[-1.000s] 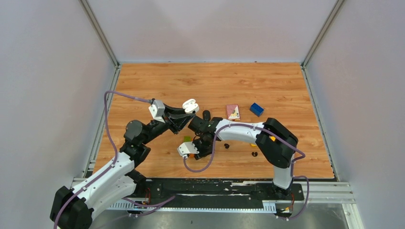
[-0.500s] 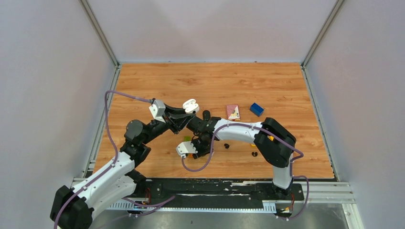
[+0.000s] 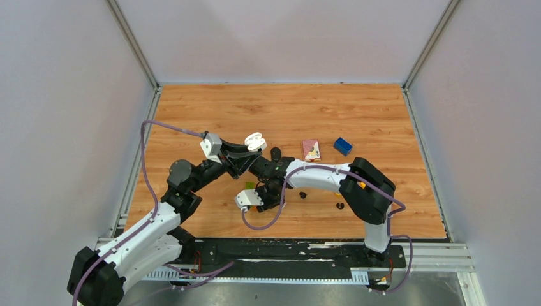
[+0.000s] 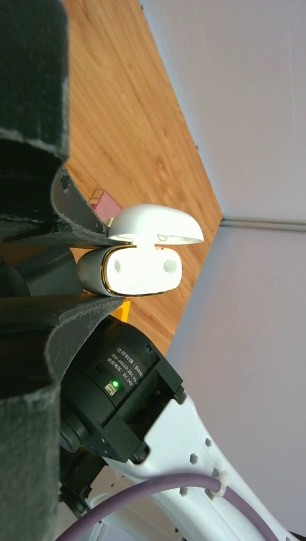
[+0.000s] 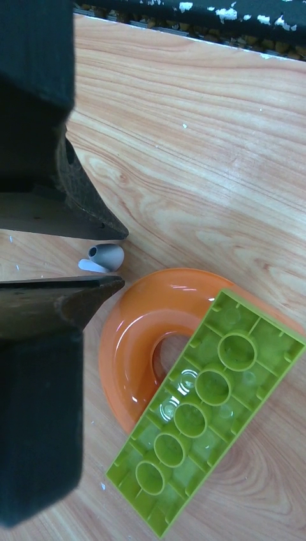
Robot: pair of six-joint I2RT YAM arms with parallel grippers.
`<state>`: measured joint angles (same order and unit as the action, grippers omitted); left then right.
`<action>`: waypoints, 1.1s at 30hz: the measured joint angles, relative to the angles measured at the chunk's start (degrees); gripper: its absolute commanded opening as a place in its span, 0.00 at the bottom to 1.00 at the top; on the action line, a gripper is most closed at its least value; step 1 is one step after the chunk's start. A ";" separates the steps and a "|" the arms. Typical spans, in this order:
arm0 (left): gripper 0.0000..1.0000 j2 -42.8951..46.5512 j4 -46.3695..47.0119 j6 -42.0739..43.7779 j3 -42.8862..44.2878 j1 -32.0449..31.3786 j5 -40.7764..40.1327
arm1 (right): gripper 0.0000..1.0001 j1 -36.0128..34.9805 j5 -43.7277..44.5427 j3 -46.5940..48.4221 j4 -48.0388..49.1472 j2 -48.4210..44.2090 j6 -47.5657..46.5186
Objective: Insert the wireless bluetooth earbuds into the charging case
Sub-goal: Pick up the earbud from the center of the board.
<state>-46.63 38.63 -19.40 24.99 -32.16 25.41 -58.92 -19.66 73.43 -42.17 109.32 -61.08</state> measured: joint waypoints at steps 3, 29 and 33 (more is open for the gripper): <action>0.00 0.00 0.00 0.00 0.00 0.02 0.00 | 0.29 -0.09 0.28 0.00 0.02 0.00 0.15; 0.00 0.00 0.00 0.04 0.00 0.00 0.26 | 0.13 -0.20 0.55 4.42 -5.14 2.93 1.46; 0.00 0.00 0.13 0.00 0.00 0.00 0.44 | 0.12 -0.13 0.11 4.22 -6.75 2.27 2.08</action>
<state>-46.63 38.76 -19.40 24.99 -32.16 25.85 -59.05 -19.55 77.65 -48.93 111.59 -59.00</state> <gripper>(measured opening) 0.347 0.187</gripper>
